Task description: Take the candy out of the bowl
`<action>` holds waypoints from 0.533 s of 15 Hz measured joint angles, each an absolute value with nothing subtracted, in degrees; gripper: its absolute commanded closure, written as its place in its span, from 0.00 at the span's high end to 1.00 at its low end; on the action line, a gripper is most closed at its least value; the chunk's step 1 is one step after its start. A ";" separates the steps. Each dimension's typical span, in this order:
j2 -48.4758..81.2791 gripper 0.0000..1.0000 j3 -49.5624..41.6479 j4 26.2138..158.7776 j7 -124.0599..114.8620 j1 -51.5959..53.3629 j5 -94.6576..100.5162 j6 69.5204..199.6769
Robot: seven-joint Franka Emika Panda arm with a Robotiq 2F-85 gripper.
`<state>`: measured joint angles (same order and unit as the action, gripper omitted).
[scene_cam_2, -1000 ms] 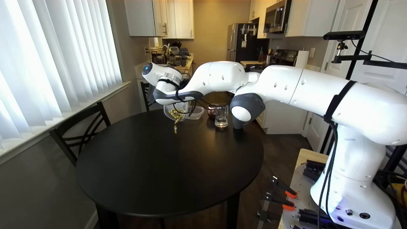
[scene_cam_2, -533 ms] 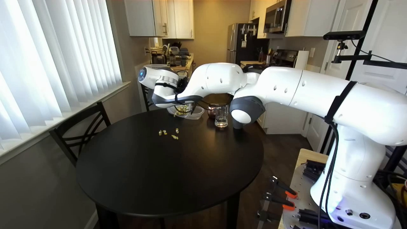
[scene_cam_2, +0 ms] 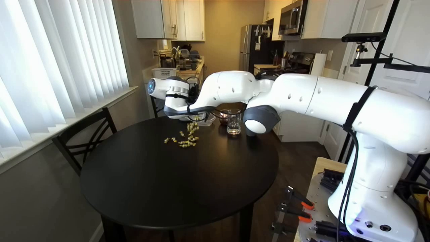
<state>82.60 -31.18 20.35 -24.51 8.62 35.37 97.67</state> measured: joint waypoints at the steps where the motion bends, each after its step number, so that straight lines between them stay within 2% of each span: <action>1: 82.77 0.02 -31.44 20.35 -24.94 8.63 35.37 97.65; 8: 83.02 0.02 -33.21 20.37 -26.58 9.08 36.99 95.70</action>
